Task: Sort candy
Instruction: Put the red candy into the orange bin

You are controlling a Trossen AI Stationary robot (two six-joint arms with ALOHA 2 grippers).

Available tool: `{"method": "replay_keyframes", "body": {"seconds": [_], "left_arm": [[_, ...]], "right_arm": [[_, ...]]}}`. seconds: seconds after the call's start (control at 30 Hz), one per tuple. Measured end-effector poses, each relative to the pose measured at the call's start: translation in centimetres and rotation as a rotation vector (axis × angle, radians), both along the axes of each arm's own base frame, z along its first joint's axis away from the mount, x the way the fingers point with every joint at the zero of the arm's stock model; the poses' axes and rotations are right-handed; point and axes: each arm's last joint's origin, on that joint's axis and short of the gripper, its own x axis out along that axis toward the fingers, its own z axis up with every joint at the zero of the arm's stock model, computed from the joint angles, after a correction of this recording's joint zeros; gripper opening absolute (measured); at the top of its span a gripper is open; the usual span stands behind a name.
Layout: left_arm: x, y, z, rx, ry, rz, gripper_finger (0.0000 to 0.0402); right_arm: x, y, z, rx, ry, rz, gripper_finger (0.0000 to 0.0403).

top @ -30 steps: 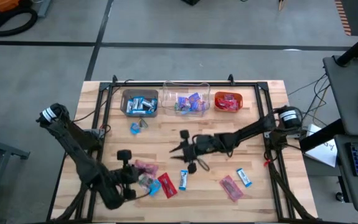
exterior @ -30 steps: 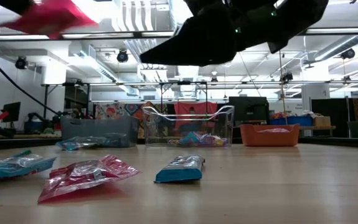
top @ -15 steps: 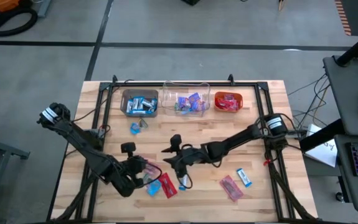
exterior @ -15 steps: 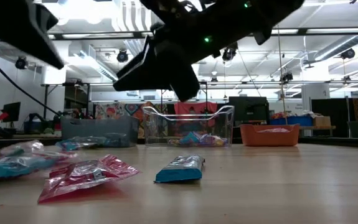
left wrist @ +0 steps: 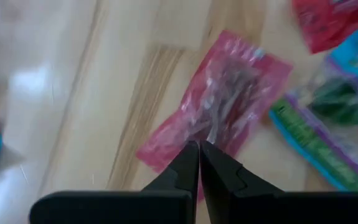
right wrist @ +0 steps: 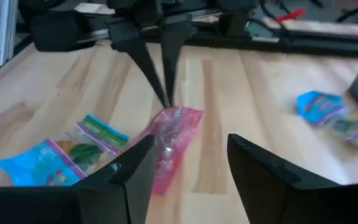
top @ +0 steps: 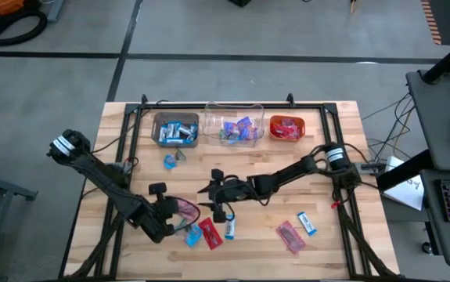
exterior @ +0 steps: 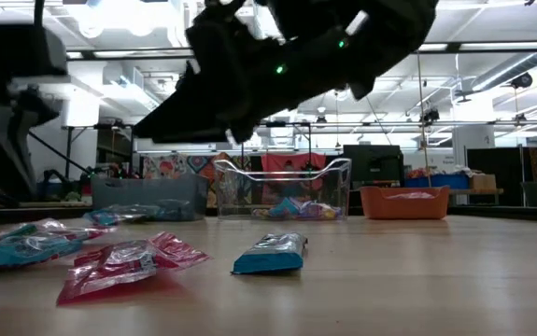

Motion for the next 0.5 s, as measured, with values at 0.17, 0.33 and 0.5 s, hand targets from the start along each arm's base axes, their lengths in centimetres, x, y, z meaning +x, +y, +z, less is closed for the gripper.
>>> {"method": "replay_keyframes", "body": {"seconds": [0.17,0.33,0.5], "left_arm": [[-0.4,0.4,-1.3,-0.043,-0.025,0.045,0.0],[-0.6,0.6,-2.2,-0.082,-0.059,0.065,0.0],[-1.3,1.2,-3.1,-0.095,-0.054,0.136,0.0]], "right_arm": [[2.2,0.4,-1.9,0.084,0.022,-0.036,0.0215],[3.8,0.6,-3.0,0.098,0.082,-0.047,0.0236],[4.6,0.9,-4.1,0.138,0.14,-0.044,0.0244]]}}
